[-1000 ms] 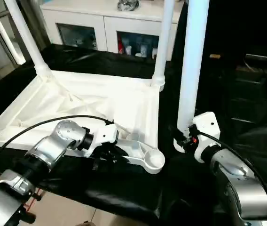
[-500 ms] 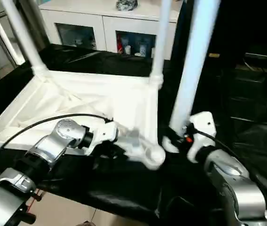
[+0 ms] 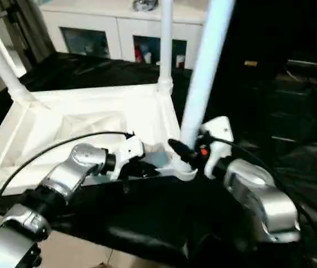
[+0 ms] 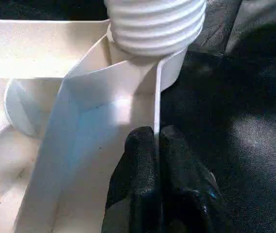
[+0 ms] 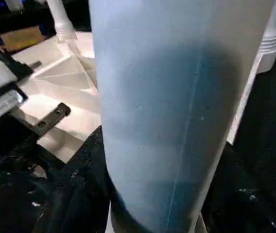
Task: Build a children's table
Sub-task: Insert table leg to table base
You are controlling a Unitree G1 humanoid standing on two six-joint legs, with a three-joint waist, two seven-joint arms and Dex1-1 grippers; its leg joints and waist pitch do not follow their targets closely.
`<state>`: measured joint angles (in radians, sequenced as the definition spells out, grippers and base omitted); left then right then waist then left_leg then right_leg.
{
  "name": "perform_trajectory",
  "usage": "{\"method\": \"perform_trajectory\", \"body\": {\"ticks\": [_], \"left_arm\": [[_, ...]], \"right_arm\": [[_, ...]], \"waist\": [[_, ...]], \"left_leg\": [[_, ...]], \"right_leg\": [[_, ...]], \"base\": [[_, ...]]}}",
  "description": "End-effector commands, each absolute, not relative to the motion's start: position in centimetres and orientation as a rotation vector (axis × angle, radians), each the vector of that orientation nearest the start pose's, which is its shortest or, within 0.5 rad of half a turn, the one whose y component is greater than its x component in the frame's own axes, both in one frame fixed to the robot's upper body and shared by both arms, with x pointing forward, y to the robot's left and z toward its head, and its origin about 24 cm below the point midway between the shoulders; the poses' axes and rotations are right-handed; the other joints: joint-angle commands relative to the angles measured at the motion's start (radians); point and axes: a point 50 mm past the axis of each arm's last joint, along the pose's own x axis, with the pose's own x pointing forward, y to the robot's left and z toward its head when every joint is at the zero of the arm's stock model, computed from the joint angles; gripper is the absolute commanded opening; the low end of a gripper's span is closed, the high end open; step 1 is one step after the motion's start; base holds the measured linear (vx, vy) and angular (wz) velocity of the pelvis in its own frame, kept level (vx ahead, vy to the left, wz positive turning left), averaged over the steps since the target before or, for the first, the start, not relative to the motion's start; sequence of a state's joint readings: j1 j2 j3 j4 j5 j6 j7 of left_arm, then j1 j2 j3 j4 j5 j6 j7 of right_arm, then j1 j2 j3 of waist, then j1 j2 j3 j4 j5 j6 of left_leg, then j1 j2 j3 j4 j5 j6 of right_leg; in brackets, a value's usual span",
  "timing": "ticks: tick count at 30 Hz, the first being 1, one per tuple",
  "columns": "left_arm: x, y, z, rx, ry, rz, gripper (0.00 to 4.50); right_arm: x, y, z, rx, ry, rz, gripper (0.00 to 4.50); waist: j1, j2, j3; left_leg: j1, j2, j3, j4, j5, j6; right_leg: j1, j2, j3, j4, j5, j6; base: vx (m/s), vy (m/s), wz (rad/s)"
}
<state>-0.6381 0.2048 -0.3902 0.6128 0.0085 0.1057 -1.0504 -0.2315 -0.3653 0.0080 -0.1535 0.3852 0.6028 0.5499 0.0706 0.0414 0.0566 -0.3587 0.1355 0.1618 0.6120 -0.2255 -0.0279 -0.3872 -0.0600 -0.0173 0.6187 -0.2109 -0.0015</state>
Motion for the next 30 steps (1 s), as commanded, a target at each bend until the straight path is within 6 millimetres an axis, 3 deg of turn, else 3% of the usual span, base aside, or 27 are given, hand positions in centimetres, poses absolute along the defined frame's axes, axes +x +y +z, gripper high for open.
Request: {"method": "perform_trajectory", "body": {"ticks": [1, 2, 10, 30], "left_arm": [[31.5, 6.6, 5.3, 0.331, 0.291, -1.338, 0.00], [31.5, 6.6, 5.3, 0.341, 0.282, -1.340, 0.00], [31.4, 7.2, 4.7, 0.394, 0.316, -1.323, 0.00], [31.5, 7.5, 4.6, 0.355, 0.381, -1.353, 0.00]], "right_arm": [[28.5, -16.0, 9.4, 0.008, 0.232, 0.667, 1.91], [28.7, -16.0, 9.1, -0.001, 0.238, 0.664, 1.91], [29.1, -16.1, 9.2, -0.010, 0.237, 0.664, 1.91], [28.3, -17.1, 8.8, -0.030, 0.292, 0.711, 1.91]], "waist": [[0.008, -0.032, -0.062], [0.007, -0.039, -0.062], [0.013, -0.032, -0.060], [0.016, -0.036, -0.062]], "left_leg": [[-0.005, 0.080, -0.025, -0.071, -0.010, 0.085], [-0.006, 0.079, -0.024, -0.071, -0.012, 0.086], [-0.002, 0.083, -0.022, -0.073, -0.019, 0.083], [-0.003, 0.082, -0.020, -0.071, -0.011, 0.093]], "right_leg": [[0.052, -0.095, 0.042, -0.064, -0.041, -0.267], [0.053, -0.096, 0.041, -0.065, -0.051, -0.267], [0.048, -0.095, 0.042, -0.067, -0.082, -0.251], [0.052, -0.095, 0.042, -0.065, -0.053, -0.266]], "base": [[0.000, 0.000, 0.00], [0.000, 0.000, 0.00], [0.000, 0.000, 0.00], [0.000, 0.000, 0.00]]}}
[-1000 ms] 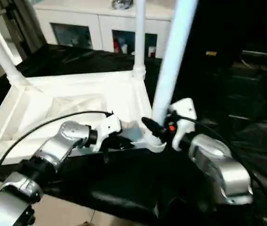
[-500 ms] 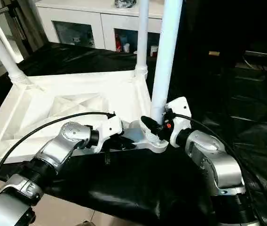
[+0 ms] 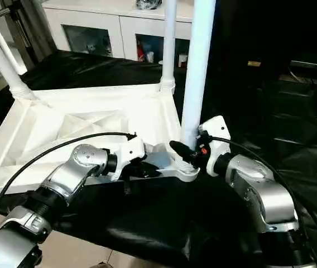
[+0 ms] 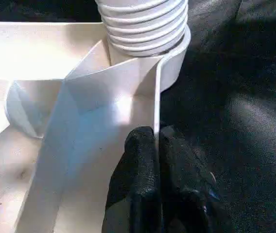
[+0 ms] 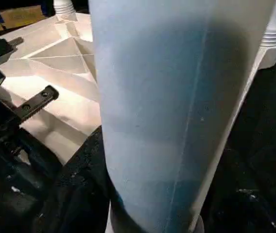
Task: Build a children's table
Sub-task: Insert table leg to table base
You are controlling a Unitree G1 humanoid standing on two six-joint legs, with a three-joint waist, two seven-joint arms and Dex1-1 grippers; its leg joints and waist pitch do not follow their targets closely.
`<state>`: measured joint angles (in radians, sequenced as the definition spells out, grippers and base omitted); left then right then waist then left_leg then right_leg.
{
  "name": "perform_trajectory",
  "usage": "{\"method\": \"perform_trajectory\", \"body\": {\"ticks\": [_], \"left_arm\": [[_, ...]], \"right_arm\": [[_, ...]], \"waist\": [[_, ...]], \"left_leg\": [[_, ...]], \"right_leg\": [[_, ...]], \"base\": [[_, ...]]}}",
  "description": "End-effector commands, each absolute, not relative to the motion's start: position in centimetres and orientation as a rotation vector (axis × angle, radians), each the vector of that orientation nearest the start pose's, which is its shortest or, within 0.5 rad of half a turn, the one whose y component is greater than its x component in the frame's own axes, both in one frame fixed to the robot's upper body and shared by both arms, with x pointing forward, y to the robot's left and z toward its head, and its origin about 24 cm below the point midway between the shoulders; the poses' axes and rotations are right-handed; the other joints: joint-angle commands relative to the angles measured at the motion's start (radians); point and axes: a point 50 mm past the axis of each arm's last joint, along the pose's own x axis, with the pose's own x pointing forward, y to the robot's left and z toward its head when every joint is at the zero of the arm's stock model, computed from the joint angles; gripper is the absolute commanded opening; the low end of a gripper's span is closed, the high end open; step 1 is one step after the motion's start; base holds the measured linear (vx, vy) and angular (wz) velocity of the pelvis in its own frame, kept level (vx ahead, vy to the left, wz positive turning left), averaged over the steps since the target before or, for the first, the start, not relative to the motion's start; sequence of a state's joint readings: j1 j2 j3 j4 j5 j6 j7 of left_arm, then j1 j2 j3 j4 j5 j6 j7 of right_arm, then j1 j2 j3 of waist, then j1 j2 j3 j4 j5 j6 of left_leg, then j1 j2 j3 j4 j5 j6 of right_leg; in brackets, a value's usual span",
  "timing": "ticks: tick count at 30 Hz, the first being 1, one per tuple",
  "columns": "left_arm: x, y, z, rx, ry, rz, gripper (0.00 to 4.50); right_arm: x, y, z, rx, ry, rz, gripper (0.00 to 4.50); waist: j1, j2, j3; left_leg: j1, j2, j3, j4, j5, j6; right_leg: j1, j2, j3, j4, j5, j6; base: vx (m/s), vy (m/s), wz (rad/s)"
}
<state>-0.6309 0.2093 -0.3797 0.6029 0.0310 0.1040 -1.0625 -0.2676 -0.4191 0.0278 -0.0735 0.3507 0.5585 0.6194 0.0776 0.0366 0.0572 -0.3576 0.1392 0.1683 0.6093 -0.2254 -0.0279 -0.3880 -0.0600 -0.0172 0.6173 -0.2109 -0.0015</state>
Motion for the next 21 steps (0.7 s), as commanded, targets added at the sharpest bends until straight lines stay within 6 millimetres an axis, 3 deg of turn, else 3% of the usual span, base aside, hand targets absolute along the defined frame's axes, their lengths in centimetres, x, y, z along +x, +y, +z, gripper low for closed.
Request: {"method": "perform_trajectory", "body": {"ticks": [1, 19, 21], "left_arm": [[31.44, 7.47, 4.56, 0.356, 0.383, -1.359, 0.00], [31.43, 7.50, 4.60, 0.353, 0.387, -1.362, 0.00], [31.52, 7.38, 4.70, 0.351, 0.382, -1.359, 0.00]], "right_arm": [[28.24, -17.17, 8.76, -0.031, 0.295, 0.711, 1.91], [28.37, -17.22, 8.54, 0.031, 0.306, 0.711, 1.91], [28.49, -17.52, 8.25, 0.094, 0.290, 0.688, 1.91]], "waist": [[0.009, -0.030, -0.063], [0.012, -0.032, -0.064], [0.012, -0.028, -0.064]], "left_leg": [[-0.004, 0.079, -0.027, -0.068, -0.010, 0.093], [-0.002, 0.080, -0.026, -0.067, -0.008, 0.097], [-0.003, 0.079, -0.026, -0.067, -0.010, 0.096]], "right_leg": [[0.053, -0.096, 0.042, -0.063, -0.053, -0.267], [0.052, -0.095, 0.041, -0.063, -0.053, -0.273], [0.051, -0.096, 0.041, -0.063, -0.053, -0.277]], "base": [[0.000, 0.000, 0.00], [0.000, 0.000, 0.00], [0.000, 0.000, 0.00]]}}
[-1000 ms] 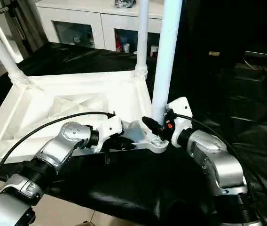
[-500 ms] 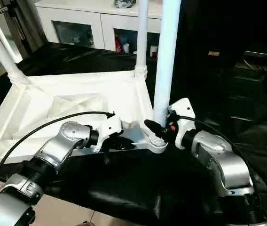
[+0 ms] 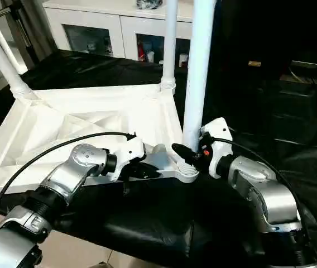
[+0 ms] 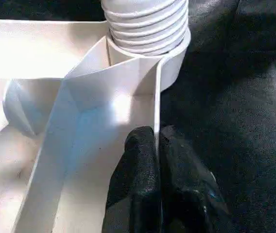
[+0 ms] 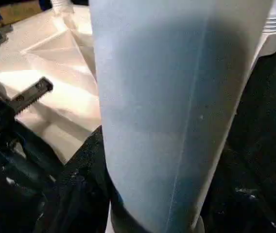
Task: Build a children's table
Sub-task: Insert table leg to table base
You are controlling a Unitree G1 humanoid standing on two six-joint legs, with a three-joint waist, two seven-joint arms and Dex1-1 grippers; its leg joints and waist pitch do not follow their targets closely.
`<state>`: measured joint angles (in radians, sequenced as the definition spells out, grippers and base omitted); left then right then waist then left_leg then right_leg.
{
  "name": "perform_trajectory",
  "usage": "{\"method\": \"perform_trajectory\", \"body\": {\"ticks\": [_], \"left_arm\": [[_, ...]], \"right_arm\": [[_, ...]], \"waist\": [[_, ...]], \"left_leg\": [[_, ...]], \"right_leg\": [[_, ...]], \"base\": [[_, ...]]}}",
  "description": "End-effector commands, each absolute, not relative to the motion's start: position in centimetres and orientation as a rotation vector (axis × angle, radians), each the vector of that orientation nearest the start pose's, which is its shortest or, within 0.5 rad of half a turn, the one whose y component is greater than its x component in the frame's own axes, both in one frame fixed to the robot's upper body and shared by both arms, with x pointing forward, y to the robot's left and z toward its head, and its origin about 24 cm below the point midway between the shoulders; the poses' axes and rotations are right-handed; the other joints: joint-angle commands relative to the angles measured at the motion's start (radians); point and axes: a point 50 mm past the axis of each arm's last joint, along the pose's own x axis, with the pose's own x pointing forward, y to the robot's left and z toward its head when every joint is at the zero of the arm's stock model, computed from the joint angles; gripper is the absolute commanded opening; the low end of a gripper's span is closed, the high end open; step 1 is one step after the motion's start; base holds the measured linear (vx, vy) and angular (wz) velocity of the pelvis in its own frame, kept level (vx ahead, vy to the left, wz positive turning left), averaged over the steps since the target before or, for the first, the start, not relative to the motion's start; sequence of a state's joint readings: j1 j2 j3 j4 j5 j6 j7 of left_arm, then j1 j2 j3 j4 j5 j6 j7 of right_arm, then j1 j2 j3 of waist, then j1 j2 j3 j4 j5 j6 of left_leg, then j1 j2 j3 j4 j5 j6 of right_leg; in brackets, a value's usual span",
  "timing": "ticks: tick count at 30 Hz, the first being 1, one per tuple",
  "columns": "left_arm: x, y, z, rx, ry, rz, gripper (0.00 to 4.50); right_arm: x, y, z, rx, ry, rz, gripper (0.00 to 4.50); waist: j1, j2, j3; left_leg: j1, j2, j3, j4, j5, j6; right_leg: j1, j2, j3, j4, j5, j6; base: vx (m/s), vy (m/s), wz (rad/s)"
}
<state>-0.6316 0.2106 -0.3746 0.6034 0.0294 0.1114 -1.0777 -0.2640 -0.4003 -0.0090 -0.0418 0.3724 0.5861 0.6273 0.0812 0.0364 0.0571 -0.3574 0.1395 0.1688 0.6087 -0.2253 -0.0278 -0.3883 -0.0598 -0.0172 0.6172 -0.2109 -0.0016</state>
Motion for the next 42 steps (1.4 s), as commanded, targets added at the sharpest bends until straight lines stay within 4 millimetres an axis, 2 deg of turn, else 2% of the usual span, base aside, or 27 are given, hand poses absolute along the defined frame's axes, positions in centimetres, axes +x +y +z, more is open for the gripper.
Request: {"method": "perform_trajectory", "body": {"ticks": [1, 2, 4, 5, 6, 7, 9, 13, 14, 15, 18, 19, 21, 23, 30, 34, 38, 39, 40, 41, 42], "left_arm": [[31.5, 7.4, 4.7, 0.350, 0.381, -1.359, 0.00], [31.6, 7.3, 4.7, 0.350, 0.380, -1.357, 0.00], [31.6, 7.3, 4.8, 0.351, 0.377, -1.354, 0.00], [31.7, 7.3, 4.8, 0.352, 0.376, -1.351, 0.00], [31.8, 7.3, 4.9, 0.353, 0.375, -1.349, 0.00], [31.8, 7.3, 4.9, 0.355, 0.373, -1.346, 0.00], [31.9, 7.3, 5.0, 0.358, 0.371, -1.344, 0.00], [32.1, 7.3, 5.1, 0.363, 0.369, -1.338, 0.00], [32.2, 7.3, 5.1, 0.366, 0.368, -1.332, 0.00], [32.3, 7.4, 5.1, 0.370, 0.367, -1.326, 0.00], [32.5, 7.4, 5.2, 0.376, 0.364, -1.313, 0.00], [32.6, 7.5, 5.2, 0.378, 0.362, -1.307, 0.00], [32.8, 7.5, 5.3, 0.382, 0.360, -1.298, 0.00], [33.0, 7.7, 5.4, 0.386, 0.361, -1.291, 0.00], [33.1, 7.7, 5.5, 0.391, 0.357, -1.289, 0.00], [33.0, 7.5, 5.5, 0.396, 0.345, -1.303, 0.00], [32.8, 7.3, 5.4, 0.405, 0.340, -1.322, 0.00], [32.8, 7.3, 5.4, 0.407, 0.340, -1.325, 0.00], [32.7, 7.3, 5.4, 0.412, 0.338, -1.336, 0.00], [32.7, 7.3, 5.4, 0.412, 0.338, -1.336, 0.00], [32.7, 7.3, 5.4, 0.412, 0.338, -1.336, 0.00]], "right_arm": [[28.5, -17.6, 8.2, 0.108, 0.288, 0.683, 1.91], [28.5, -17.8, 8.0, 0.130, 0.284, 0.669, 1.91], [28.5, -18.3, 7.5, 0.184, 0.281, 0.636, 1.91], [28.4, -18.6, 7.2, 0.202, 0.280, 0.617, 1.91], [28.3, -18.7, 6.9, 0.213, 0.280, 0.604, 1.91], [28.1, -19.0, 6.4, 0.244, 0.283, 0.580, 1.91], [27.8, -19.2, 5.7, 0.276, 0.281, 0.559, 1.91], [27.2, -19.4, 4.7, 0.308, 0.287, 0.533, 1.91], [26.8, -19.4, 4.2, 0.316, 0.292, 0.519, 1.91], [26.5, -19.4, 3.7, 0.330, 0.293, 0.510, 1.91], [25.9, -19.5, 3.1, 0.344, 0.289, 0.489, 1.91], [25.7, -19.6, 2.8, 0.347, 0.286, 0.482, 1.91], [25.4, -19.8, 2.4, 0.345, 0.283, 0.463, 1.91], [24.7, -20.0, 1.9, 0.325, 0.288, 0.451, 1.91], [24.3, -19.9, 2.3, 0.191, 0.298, 0.496, 1.91], [24.5, -18.9, 3.0, 0.067, 0.300, 0.587, 1.90], [25.6, -18.1, 3.9, 0.004, 0.298, 0.629, 1.90], [25.8, -18.0, 4.1, -0.007, 0.298, 0.638, 1.90], [26.3, -17.6, 4.4, -0.018, 0.306, 0.659, 1.90], [26.3, -17.6, 4.4, -0.018, 0.306, 0.659, 1.90], [26.3, -17.6, 4.4, -0.018, 0.306, 0.659, 1.90]], "waist": [[0.008, -0.029, -0.063], [0.008, -0.026, -0.064], [0.008, -0.027, -0.064], [0.008, -0.023, -0.064], [0.008, -0.025, -0.064], [0.009, -0.019, -0.064], [0.010, -0.016, -0.063], [0.013, -0.019, -0.063], [0.014, -0.009, -0.064], [0.012, -0.012, -0.062], [0.013, -0.013, -0.060], [0.014, -0.005, -0.059], [0.012, -0.008, -0.057], [0.013, -0.005, -0.058], [0.013, -0.004, -0.055], [0.014, -0.006, -0.057], [0.012, -0.008, -0.053], [0.009, -0.012, -0.052], [0.009, -0.009, -0.052], [0.007, -0.012, -0.051], [0.008, -0.010, -0.052]], "left_leg": [[-0.003, 0.079, -0.026, -0.067, -0.014, 0.094], [-0.003, 0.079, -0.027, -0.067, -0.013, 0.093], [-0.003, 0.080, -0.026, -0.067, -0.015, 0.092], [-0.002, 0.080, -0.026, -0.067, -0.020, 0.091], [-0.003, 0.080, -0.027, -0.067, -0.020, 0.090], [-0.003, 0.080, -0.027, -0.068, -0.022, 0.088], [-0.002, 0.080, -0.028, -0.069, -0.033, 0.084], [-0.001, 0.081, -0.027, -0.071, -0.044, 0.078], [-0.002, 0.081, -0.029, -0.070, -0.042, 0.077], [-0.002, 0.082, -0.029, -0.072, -0.051, 0.077], [-0.001, 0.083, -0.030, -0.076, -0.080, 0.070], [0.001, 0.083, -0.031, -0.077, -0.095, 0.063], [0.002, 0.083, -0.030, -0.080, -0.122, 0.053], [0.003, 0.084, -0.033, -0.083, -0.133, 0.044], [0.003, 0.085, -0.034, -0.087, -0.153, 0.040], [0.000, 0.082, -0.033, -0.084, -0.119, 0.051], [0.001, 0.084, -0.034, -0.088, -0.150, 0.048], [0.001, 0.083, -0.034, -0.089, -0.154, 0.046], [0.003, 0.084, -0.035, -0.090, -0.159, 0.043], [0.001, 0.084, -0.036, -0.091, -0.158, 0.043], [0.001, 0.084, -0.036, -0.091, -0.156, 0.042]], "right_leg": [[0.052, -0.097, 0.041, -0.064, -0.057, -0.278], [0.052, -0.096, 0.041, -0.063, -0.055, -0.279], [0.052, -0.097, 0.041, -0.063, -0.050, -0.280], [0.051, -0.098, 0.041, -0.065, -0.049, -0.284], [0.052, -0.097, 0.041, -0.064, -0.047, -0.284], [0.051, -0.097, 0.041, -0.064, -0.045, -0.284], [0.052, -0.098, 0.040, -0.065, -0.055, -0.286], [0.052, -0.098, 0.041, -0.068, -0.067, -0.281], [0.051, -0.098, 0.041, -0.066, -0.063, -0.281], [0.050, -0.097, 0.041, -0.069, -0.061, -0.281], [0.051, -0.099, 0.041, -0.073, -0.092, -0.278], [0.050, -0.099, 0.041, -0.075, -0.116, -0.276], [0.048, -0.099, 0.043, -0.082, -0.149, -0.269], [0.050, -0.099, 0.044, -0.081, -0.148, -0.266], [0.048, -0.099, 0.045, -0.087, -0.186, -0.251], [0.051, -0.098, 0.045, -0.083, -0.139, -0.244], [0.048, -0.099, 0.045, -0.089, -0.207, -0.240], [0.049, -0.098, 0.045, -0.091, -0.224, -0.235], [0.047, -0.099, 0.046, -0.091, -0.235, -0.234], [0.049, -0.098, 0.045, -0.090, -0.237, -0.233], [0.048, -0.099, 0.046, -0.091, -0.237, -0.230]], "base": [[0.000, 0.000, 0.00], [0.000, 0.000, 0.00], [0.000, 0.000, 0.00], [0.000, 0.000, 0.00], [0.000, 0.000, 0.00], [0.000, 0.000, 0.00], [0.000, 0.000, 0.00], [0.000, 0.000, 0.00], [0.000, 0.000, 0.00], [0.000, 0.000, 0.00], [0.000, 0.000, 0.00], [0.000, 0.000, 0.00], [0.000, 0.000, 0.00], [0.000, 0.000, 0.00], [0.000, 0.000, 0.00], [0.000, 0.000, 0.00], [0.000, 0.000, 0.00], [0.000, 0.000, 0.00], [0.000, 0.000, 0.00], [0.000, 0.000, 0.00], [0.000, 0.000, 0.00]]}}
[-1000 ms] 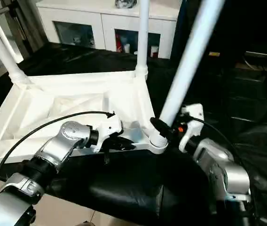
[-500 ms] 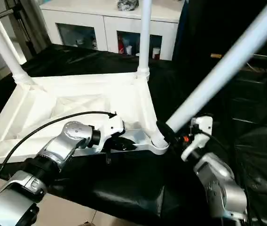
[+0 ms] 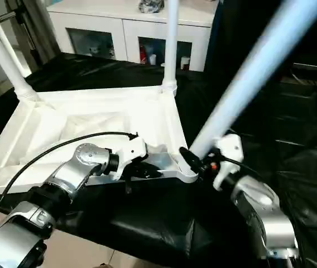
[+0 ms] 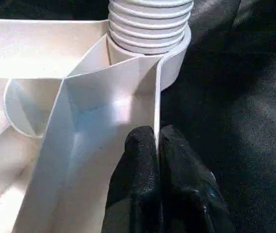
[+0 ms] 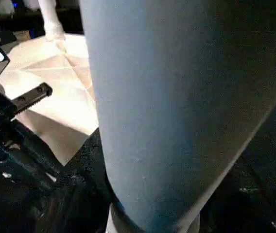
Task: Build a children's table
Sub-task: Insert table leg to table base
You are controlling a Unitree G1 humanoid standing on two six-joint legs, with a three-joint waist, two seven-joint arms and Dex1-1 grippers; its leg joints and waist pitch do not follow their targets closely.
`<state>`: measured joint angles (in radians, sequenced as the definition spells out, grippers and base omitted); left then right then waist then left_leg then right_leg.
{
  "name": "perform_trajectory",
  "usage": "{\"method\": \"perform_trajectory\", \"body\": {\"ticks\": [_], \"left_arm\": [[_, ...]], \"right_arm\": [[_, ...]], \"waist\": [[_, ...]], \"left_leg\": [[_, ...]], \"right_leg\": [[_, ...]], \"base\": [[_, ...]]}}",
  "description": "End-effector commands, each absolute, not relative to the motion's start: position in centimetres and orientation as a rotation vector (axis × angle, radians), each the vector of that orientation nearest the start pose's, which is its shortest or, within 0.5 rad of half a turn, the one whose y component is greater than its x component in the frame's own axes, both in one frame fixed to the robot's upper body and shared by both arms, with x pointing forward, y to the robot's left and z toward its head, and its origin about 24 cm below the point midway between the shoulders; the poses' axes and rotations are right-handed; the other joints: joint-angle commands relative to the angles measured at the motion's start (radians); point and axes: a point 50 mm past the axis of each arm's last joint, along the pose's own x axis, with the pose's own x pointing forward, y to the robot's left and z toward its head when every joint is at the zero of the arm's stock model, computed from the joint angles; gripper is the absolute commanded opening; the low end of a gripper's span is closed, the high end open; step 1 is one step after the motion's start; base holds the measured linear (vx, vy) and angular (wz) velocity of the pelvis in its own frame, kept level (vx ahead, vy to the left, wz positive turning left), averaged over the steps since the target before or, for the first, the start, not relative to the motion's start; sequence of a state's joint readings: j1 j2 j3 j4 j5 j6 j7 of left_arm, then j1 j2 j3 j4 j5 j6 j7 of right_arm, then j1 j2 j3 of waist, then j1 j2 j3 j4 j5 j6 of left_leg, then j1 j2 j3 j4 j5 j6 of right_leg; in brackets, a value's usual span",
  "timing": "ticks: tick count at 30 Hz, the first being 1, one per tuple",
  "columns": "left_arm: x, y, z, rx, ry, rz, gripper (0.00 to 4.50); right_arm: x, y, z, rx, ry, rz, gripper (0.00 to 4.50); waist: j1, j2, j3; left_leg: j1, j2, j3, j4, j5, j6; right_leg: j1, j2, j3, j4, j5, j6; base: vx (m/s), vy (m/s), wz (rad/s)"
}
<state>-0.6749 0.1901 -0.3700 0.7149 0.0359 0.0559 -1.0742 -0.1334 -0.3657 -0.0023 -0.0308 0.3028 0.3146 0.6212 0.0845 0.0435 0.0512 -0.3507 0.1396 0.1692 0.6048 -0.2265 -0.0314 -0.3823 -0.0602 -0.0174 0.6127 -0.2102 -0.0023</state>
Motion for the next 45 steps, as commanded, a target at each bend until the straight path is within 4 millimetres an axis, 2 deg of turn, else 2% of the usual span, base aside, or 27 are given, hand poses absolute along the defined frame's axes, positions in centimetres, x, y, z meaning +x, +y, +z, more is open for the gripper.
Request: {"method": "perform_trajectory", "body": {"ticks": [1, 6, 7, 8, 9, 10, 11, 14, 15, 16, 17, 18, 19, 20, 22, 25, 27, 29, 33, 36, 39, 40, 41, 42, 45], "left_arm": [[32.7, 7.3, 5.4, 0.412, 0.338, -1.336, 0.00], [32.7, 7.3, 5.4, 0.412, 0.338, -1.336, 0.00], [32.4, 7.3, 5.5, 0.420, 0.335, -1.361, 0.00], [32.4, 7.3, 5.5, 0.422, 0.335, -1.367, 0.00], [32.4, 7.3, 5.5, 0.422, 0.335, -1.367, 0.00], [32.1, 7.3, 5.6, 0.437, 0.331, -1.406, 0.00], [32.0, 7.3, 5.7, 0.443, 0.332, -1.426, 0.00], [31.6, 7.4, 5.7, 0.466, 0.334, -1.471, 0.00], [31.5, 7.4, 5.7, 0.472, 0.336, -1.483, 0.00], [31.4, 7.4, 5.7, 0.479, 0.337, -1.496, 0.00], [31.3, 7.4, 5.7, 0.482, 0.336, -1.501, 0.00], [31.3, 7.4, 5.7, 0.482, 0.336, -1.501, 0.00], [31.2, 7.4, 5.7, 0.492, 0.340, -1.510, 0.00], [31.2, 7.4, 5.7, 0.492, 0.340, -1.510, 0.00], [31.2, 7.5, 5.8, 0.501, 0.338, -1.514, 0.00], [30.8, 7.6, 6.2, 0.506, 0.314, -1.568, 0.00], [30.7, 7.6, 6.3, 0.501, 0.309, -1.591, 0.00], [30.5, 7.6, 6.5, 0.498, 0.306, -1.614, 0.00], [30.9, 7.5, 6.8, 0.491, 0.308, -1.557, 0.00], [31.5, 7.4, 6.9, 0.476, 0.308, -1.481, 0.00], [32.1, 7.0, 7.3, 0.450, 0.306, -1.426, 0.00], [32.3, 6.8, 7.5, 0.446, 0.309, -1.405, 0.00], [32.7, 6.5, 7.9, 0.442, 0.313, -1.364, 0.00], [32.7, 6.5, 7.9, 0.441, 0.313, -1.358, 0.00], [33.4, 5.5, 8.6, 0.422, 0.319, -1.286, 0.00]], "right_arm": [[26.3, -17.6, 4.4, -0.018, 0.306, 0.659, 1.90], [26.3, -17.6, 4.4, -0.018, 0.306, 0.659, 1.90], [26.8, -17.3, 4.4, -0.035, 0.333, 0.721, 1.90], [26.9, -17.3, 4.4, -0.038, 0.340, 0.737, 1.90], [26.9, -17.3, 4.4, -0.038, 0.340, 0.737, 1.90], [27.3, -17.1, 4.2, -0.058, 0.388, 0.829, 1.90], [27.3, -17.2, 4.1, -0.067, 0.407, 0.860, 1.90], [27.2, -17.4, 3.9, -0.089, 0.442, 0.915, 1.90], [27.2, -17.5, 3.9, -0.097, 0.451, 0.929, 1.90], [27.3, -17.5, 3.9, -0.107, 0.464, 0.945, 1.90], [27.4, -17.6, 3.9, -0.112, 0.469, 0.951, 1.90], [27.4, -17.6, 3.9, -0.112, 0.469, 0.951, 1.90], [27.5, -17.5, 4.0, -0.128, 0.481, 0.989, 1.90], [27.5, -17.5, 4.0, -0.128, 0.481, 0.989, 1.90], [27.5, -17.4, 4.1, -0.139, 0.483, 1.030, 1.90], [27.1, -17.3, 4.2, -0.156, 0.471, 1.117, 1.90], [27.0, -17.3, 4.2, -0.157, 0.464, 1.142, 1.90], [26.9, -17.2, 4.2, -0.154, 0.456, 1.168, 1.90], [27.0, -17.3, 4.2, -0.155, 0.440, 1.156, 1.90], [27.2, -17.4, 4.1, -0.160, 0.431, 1.108, 1.90], [27.6, -17.8, 3.7, -0.168, 0.444, 0.982, 1.90], [27.8, -17.9, 3.5, -0.169, 0.458, 0.928, 1.90], [28.0, -17.9, 3.3, -0.158, 0.470, 0.842, 1.90], [28.0, -17.9, 3.3, -0.156, 0.472, 0.830, 1.90], [28.3, -16.9, 3.1, -0.093, 0.479, 0.726, 1.90]], "waist": [[0.005, -0.017, -0.046], [0.004, -0.018, -0.047], [0.004, -0.018, -0.047], [0.003, -0.027, -0.047], [0.000, -0.025, -0.047], [-0.002, -0.024, -0.046], [-0.006, -0.024, -0.047], [-0.006, -0.020, -0.052], [-0.006, -0.020, -0.053], [-0.006, -0.021, -0.056], [-0.006, -0.022, -0.056], [-0.005, -0.022, -0.056], [-0.005, -0.028, -0.055], [-0.005, -0.027, -0.055], [-0.002, -0.025, -0.053], [0.002, -0.024, -0.051], [0.003, -0.024, -0.050], [0.009, -0.019, -0.053], [0.015, -0.019, -0.054], [0.014, -0.022, -0.047], [0.012, -0.023, -0.045], [0.008, -0.024, -0.043], [0.008, -0.024, -0.042], [0.008, -0.023, -0.042], [0.009, -0.022, -0.044]], "left_leg": [[-0.002, 0.085, -0.035, -0.086, -0.160, 0.045], [-0.004, 0.085, -0.034, -0.085, -0.140, 0.053], [-0.005, 0.084, -0.034, -0.086, -0.142, 0.053], [-0.005, 0.084, -0.033, -0.085, -0.144, 0.057], [-0.009, 0.082, -0.036, -0.086, -0.140, 0.056], [-0.005, 0.084, -0.034, -0.085, -0.148, 0.057], [-0.009, 0.084, -0.036, -0.085, -0.144, 0.056], [-0.008, 0.086, -0.033, -0.079, -0.099, 0.073], [-0.008, 0.086, -0.033, -0.078, -0.085, 0.079], [-0.009, 0.085, -0.032, -0.074, -0.053, 0.095], [-0.008, 0.084, -0.031, -0.072, -0.043, 0.106], [-0.008, 0.085, -0.030, -0.072, -0.045, 0.108], [-0.008, 0.085, -0.029, -0.071, -0.050, 0.111], [-0.010, 0.085, -0.030, -0.072, -0.052, 0.109], [-0.004, 0.089, -0.028, -0.074, -0.077, 0.101], [-0.001, 0.092, -0.026, -0.075, -0.095, 0.091], [-0.004, 0.093, -0.026, -0.075, -0.088, 0.093], [-0.001, 0.096, -0.024, -0.073, -0.075, 0.098], [-0.001, 0.097, -0.022, -0.073, -0.071, 0.096], [0.000, 0.097, -0.023, -0.078, -0.108, 0.079], [0.001, 0.096, -0.024, -0.083, -0.129, 0.061], [-0.002, 0.093, -0.026, -0.088, -0.141, 0.046], [-0.001, 0.093, -0.027, -0.089, -0.145, 0.042], [0.001, 0.093, -0.028, -0.089, -0.149, 0.035], [0.002, 0.091, -0.027, -0.090, -0.150, 0.025]], "right_leg": [[0.039, -0.099, 0.047, -0.087, -0.236, -0.230], [0.040, -0.098, 0.047, -0.083, -0.186, -0.242], [0.041, -0.099, 0.046, -0.083, -0.189, -0.244], [0.043, -0.098, 0.045, -0.083, -0.193, -0.246], [0.046, -0.100, 0.045, -0.081, -0.200, -0.249], [0.042, -0.100, 0.045, -0.085, -0.220, -0.248], [0.047, -0.101, 0.044, -0.081, -0.214, -0.251], [0.046, -0.099, 0.044, -0.074, -0.115, -0.272], [0.047, -0.099, 0.043, -0.071, -0.083, -0.278], [0.050, -0.098, 0.041, -0.063, 0.005, -0.297], [0.050, -0.098, 0.039, -0.061, 0.031, -0.306], [0.050, -0.099, 0.039, -0.062, 0.030, -0.310], [0.052, -0.099, 0.038, -0.063, 0.016, -0.314], [0.054, -0.100, 0.036, -0.062, 0.006, -0.315], [0.050, -0.101, 0.036, -0.068, -0.054, -0.312], [0.048, -0.103, 0.036, -0.071, -0.082, -0.308], [0.049, -0.102, 0.035, -0.069, -0.068, -0.307], [0.046, -0.102, 0.032, -0.064, -0.030, -0.315], [0.048, -0.102, 0.028, -0.060, 0.000, -0.319], [0.047, -0.103, 0.027, -0.070, -0.074, -0.308], [0.046, -0.103, 0.028, -0.076, -0.143, -0.291], [0.047, -0.101, 0.027, -0.081, -0.197, -0.268], [0.046, -0.103, 0.027, -0.083, -0.220, -0.260], [0.043, -0.103, 0.029, -0.086, -0.246, -0.249], [0.041, -0.101, 0.030, -0.089, -0.259, -0.233]], "base": [[0.000, 0.000, 0.00], [0.000, 0.000, 0.00], [0.000, 0.000, 0.00], [0.000, 0.000, 0.00], [0.000, 0.000, 0.00], [0.000, 0.000, 0.00], [0.000, 0.000, 0.00], [0.000, 0.000, 0.00], [0.000, 0.000, 0.00], [0.000, 0.000, 0.00], [0.000, 0.000, 0.00], [0.000, 0.000, 0.00], [0.000, 0.000, 0.00], [0.000, 0.000, 0.00], [0.000, 0.000, 0.00], [0.000, 0.000, 0.00], [0.000, 0.000, 0.00], [0.000, 0.000, 0.00], [0.000, 0.000, 0.00], [0.000, 0.000, 0.00], [0.000, 0.000, 0.00], [0.000, 0.000, 0.00], [0.000, 0.000, 0.00], [0.000, 0.000, 0.00], [0.000, 0.000, 0.00]]}}
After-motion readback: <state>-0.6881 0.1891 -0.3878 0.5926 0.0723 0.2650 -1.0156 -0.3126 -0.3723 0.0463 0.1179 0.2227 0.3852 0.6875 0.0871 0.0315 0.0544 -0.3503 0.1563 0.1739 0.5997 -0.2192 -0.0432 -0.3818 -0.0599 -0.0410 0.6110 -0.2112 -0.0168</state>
